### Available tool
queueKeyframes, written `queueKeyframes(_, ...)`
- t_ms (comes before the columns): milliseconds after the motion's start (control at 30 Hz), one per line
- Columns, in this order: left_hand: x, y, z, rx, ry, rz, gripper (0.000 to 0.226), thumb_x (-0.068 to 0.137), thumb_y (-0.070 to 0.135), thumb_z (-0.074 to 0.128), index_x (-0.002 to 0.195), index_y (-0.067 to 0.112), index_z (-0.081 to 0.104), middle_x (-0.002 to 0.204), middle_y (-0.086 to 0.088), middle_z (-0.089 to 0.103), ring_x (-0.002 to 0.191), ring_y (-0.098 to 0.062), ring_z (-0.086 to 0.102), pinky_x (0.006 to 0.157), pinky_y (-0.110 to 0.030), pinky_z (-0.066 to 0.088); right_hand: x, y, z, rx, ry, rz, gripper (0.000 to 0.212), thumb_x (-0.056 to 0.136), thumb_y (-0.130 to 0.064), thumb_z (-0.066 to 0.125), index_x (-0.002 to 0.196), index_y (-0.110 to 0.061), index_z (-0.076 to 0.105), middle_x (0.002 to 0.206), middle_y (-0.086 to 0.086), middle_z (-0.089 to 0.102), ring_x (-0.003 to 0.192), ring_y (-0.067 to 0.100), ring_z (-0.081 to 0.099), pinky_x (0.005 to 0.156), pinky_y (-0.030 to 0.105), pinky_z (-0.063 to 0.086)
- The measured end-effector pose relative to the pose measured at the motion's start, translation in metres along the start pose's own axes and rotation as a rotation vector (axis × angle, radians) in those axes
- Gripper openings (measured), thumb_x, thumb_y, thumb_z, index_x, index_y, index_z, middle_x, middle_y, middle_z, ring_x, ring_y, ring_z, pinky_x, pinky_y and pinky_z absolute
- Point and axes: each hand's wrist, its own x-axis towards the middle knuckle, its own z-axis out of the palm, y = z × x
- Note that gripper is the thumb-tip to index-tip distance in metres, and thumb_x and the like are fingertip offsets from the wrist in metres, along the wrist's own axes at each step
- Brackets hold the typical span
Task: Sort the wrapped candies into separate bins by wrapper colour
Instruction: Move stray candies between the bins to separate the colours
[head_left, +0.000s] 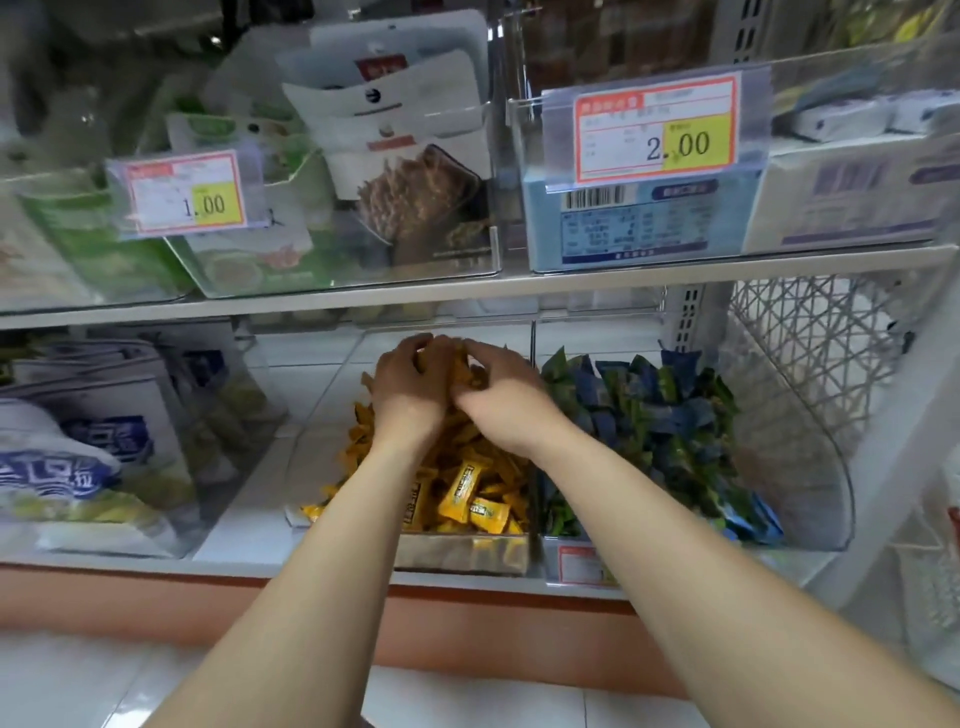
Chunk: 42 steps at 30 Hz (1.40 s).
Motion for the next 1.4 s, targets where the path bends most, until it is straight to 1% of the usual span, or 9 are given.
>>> queueKeyframes(133, 0.002, -0.011, -0.004, 0.201, -0.155, 0.03, 0.055, 0.099, 0.045, 0.052, 0.15, 0.033, 0.039, 0.145, -0.009, 0.052, 0.128, -0.028, 0.052, 0.095, -0.032, 0.038, 0.007, 0.008, 0.001, -0.406, -0.107, -0.058, 0.054, 0.095, -0.022, 0.055, 0.147, -0.019, 0.043, 0.153, 0.006, 0.041, 0.138, 0.026, 0.04, 0.107, 0.028, 0.032)
queueKeyframes(333, -0.011, -0.009, -0.022, 0.455, -0.269, 0.328, 0.037, 0.091, 0.048, 0.055, 0.121, 0.029, 0.066, 0.124, 0.0, 0.062, 0.112, -0.025, 0.059, 0.086, -0.033, 0.048, -0.009, 0.03, -0.028, -0.668, -0.068, -0.101, 0.045, 0.091, -0.042, 0.054, 0.133, -0.025, 0.055, 0.133, 0.002, 0.053, 0.125, 0.028, 0.045, 0.096, 0.038, 0.044)
queueKeyframes(467, -0.031, -0.002, -0.02, 0.524, -0.523, 0.563, 0.061, 0.082, 0.065, 0.045, 0.136, 0.039, 0.055, 0.148, 0.006, 0.048, 0.135, -0.018, 0.041, 0.106, -0.033, 0.036, -0.028, 0.04, -0.042, -0.661, -0.102, -0.108, 0.056, 0.087, -0.044, 0.054, 0.14, -0.031, 0.046, 0.147, -0.002, 0.04, 0.135, 0.025, 0.033, 0.102, 0.042, 0.042)
queueKeyframes(600, -0.032, -0.013, -0.016, 0.769, -0.609, 0.564, 0.079, 0.071, 0.085, 0.032, 0.142, 0.051, 0.041, 0.16, 0.011, 0.025, 0.148, -0.02, 0.02, 0.116, -0.051, 0.028, -0.043, 0.042, -0.05, -0.683, -0.195, -0.077, 0.07, 0.088, -0.06, 0.049, 0.15, -0.034, 0.03, 0.16, -0.011, 0.019, 0.146, 0.022, 0.022, 0.11, 0.044, 0.038)
queueKeyframes(833, 0.005, -0.037, -0.015, 0.743, -0.491, 0.267, 0.07, 0.076, 0.086, 0.038, 0.137, 0.053, 0.046, 0.163, 0.014, 0.019, 0.148, -0.026, 0.021, 0.117, -0.047, 0.024, -0.057, 0.051, -0.054, -0.712, -0.271, -0.106, 0.08, 0.09, -0.069, 0.042, 0.156, -0.036, 0.012, 0.164, -0.017, -0.003, 0.152, 0.016, 0.008, 0.117, 0.044, 0.032)
queueKeyframes(1067, 0.015, -0.032, -0.018, 0.811, -0.418, 0.13, 0.077, 0.079, 0.087, 0.038, 0.148, 0.051, 0.03, 0.166, 0.004, 0.015, 0.149, -0.037, 0.016, 0.119, -0.053, 0.016, -0.062, 0.054, -0.085, -0.696, -0.188, -0.093, 0.07, 0.094, -0.064, 0.041, 0.154, -0.03, 0.027, 0.157, -0.004, 0.036, 0.141, 0.018, 0.035, 0.11, 0.034, 0.034)
queueKeyframes(1167, -0.003, -0.003, -0.015, 0.65, -0.263, 0.263, 0.062, 0.091, 0.069, 0.046, 0.145, 0.039, 0.044, 0.157, -0.002, 0.037, 0.142, -0.032, 0.036, 0.112, -0.045, 0.033, -0.066, 0.063, -0.117, -0.559, -0.069, 0.035, 0.051, 0.096, -0.044, 0.054, 0.145, -0.032, 0.043, 0.137, -0.005, 0.058, 0.122, 0.016, 0.054, 0.094, 0.03, 0.045)
queueKeyframes(1267, -0.043, 0.026, -0.004, 0.315, -0.33, 0.389, 0.054, 0.088, 0.059, 0.052, 0.134, 0.031, 0.056, 0.133, 0.002, 0.062, 0.119, -0.019, 0.057, 0.089, -0.026, 0.042, -0.072, 0.079, -0.133, -0.449, 0.001, 0.115, 0.032, 0.096, -0.032, 0.059, 0.127, -0.029, 0.06, 0.116, -0.006, 0.068, 0.106, 0.014, 0.062, 0.09, 0.032, 0.05)
queueKeyframes(1400, -0.084, 0.034, 0.019, 0.337, -0.508, 0.41, 0.066, 0.086, 0.056, 0.062, 0.142, 0.025, 0.046, 0.141, 0.0, 0.053, 0.125, -0.017, 0.052, 0.096, -0.021, 0.037, -0.078, 0.088, -0.139, -0.376, -0.317, 0.251, 0.05, 0.083, -0.058, 0.068, 0.13, -0.042, 0.057, 0.137, -0.016, 0.053, 0.126, 0.005, 0.05, 0.098, 0.018, 0.037)
